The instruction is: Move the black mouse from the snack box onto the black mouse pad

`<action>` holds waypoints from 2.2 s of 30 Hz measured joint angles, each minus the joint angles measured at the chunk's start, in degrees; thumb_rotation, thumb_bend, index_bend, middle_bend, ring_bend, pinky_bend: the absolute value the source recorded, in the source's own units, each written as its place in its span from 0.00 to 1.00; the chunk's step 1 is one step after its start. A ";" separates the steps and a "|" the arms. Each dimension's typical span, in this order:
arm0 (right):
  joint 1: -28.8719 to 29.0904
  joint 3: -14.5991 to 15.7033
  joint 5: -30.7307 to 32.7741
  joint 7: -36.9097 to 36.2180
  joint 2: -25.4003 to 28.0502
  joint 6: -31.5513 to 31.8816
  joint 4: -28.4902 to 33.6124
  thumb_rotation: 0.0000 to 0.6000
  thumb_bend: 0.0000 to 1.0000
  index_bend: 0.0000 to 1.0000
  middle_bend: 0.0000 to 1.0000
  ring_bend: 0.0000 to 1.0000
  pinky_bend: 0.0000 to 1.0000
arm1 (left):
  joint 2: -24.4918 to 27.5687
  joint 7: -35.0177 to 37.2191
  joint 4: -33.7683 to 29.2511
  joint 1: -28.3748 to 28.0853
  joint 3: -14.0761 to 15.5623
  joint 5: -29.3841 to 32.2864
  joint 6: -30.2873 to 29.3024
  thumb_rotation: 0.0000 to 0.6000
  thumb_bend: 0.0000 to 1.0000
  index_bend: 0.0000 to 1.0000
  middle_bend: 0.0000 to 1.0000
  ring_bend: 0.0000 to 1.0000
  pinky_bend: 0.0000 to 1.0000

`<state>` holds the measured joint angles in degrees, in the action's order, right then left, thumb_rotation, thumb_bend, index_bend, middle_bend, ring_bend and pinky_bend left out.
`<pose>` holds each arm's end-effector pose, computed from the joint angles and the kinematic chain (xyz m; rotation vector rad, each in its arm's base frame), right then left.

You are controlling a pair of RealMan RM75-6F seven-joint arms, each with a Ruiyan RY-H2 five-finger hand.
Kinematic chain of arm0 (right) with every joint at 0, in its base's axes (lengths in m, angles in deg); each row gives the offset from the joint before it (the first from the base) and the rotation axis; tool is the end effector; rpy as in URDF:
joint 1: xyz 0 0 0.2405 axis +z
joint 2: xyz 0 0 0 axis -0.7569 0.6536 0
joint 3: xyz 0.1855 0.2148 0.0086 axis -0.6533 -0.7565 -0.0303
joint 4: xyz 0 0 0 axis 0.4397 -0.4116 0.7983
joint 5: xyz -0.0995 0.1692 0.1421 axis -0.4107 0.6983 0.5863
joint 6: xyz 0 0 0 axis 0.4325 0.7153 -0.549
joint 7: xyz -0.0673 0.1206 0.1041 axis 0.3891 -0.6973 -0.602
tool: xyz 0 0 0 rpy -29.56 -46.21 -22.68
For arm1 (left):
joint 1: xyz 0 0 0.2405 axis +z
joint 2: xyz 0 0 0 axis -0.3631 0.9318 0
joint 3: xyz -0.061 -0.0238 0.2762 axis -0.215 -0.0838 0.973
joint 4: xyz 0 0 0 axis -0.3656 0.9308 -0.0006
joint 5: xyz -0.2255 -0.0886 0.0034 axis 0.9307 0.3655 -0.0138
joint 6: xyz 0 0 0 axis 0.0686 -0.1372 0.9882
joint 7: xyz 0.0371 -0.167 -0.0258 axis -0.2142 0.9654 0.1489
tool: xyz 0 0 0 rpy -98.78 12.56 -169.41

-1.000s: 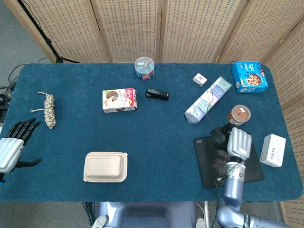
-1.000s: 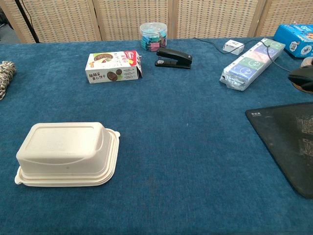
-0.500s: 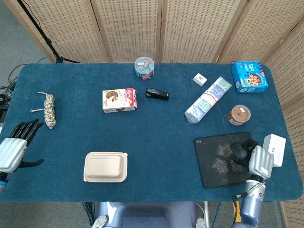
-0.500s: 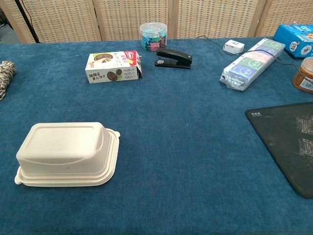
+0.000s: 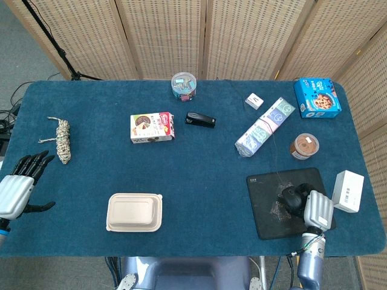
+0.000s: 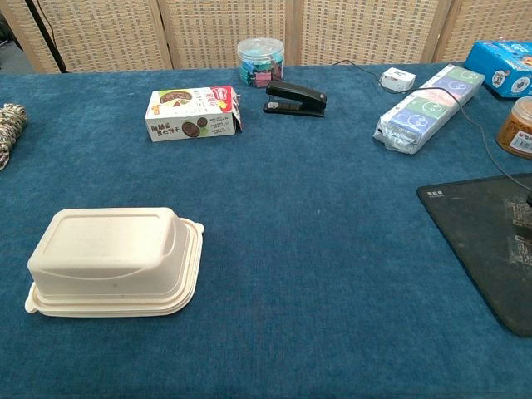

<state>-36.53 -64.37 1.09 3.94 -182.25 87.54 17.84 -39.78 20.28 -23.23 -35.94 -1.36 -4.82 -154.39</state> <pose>-0.3071 -0.2633 0.0003 0.9742 -1.1813 0.8027 -0.3162 0.2595 0.1602 -1.5939 -0.9811 -0.8783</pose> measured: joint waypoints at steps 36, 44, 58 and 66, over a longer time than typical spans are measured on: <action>-1.11 -1.05 -3.10 -4.25 -5.72 -6.07 -9.28 1.00 0.29 0.40 0.47 0.38 0.53 | -0.15 -0.35 0.00 0.00 -0.12 0.66 0.35 1.00 0.04 0.00 0.00 0.00 0.00; -1.64 -1.15 -2.83 -4.64 -5.14 -7.08 -8.63 1.00 0.29 0.31 0.34 0.25 0.36 | -0.18 -0.55 -0.06 -0.01 -0.11 0.64 0.38 1.00 0.04 0.00 0.00 0.00 0.00; -2.43 -0.64 -3.92 -3.53 -3.89 -6.85 -6.19 1.00 0.29 0.25 0.21 0.14 0.27 | -0.10 -0.51 -0.09 0.01 -0.10 0.59 0.33 1.00 0.04 0.00 0.00 0.00 0.00; -3.36 0.06 -6.21 -3.02 -2.66 -4.55 -2.33 1.00 0.29 0.20 0.16 0.08 0.20 | -0.04 -0.39 -0.07 -0.02 -0.09 0.49 0.39 1.00 0.04 0.00 0.00 0.00 0.00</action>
<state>-39.90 -64.32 -5.12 0.92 -184.90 82.99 15.51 -39.82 19.89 -23.30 -35.96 -1.45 -4.33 -154.00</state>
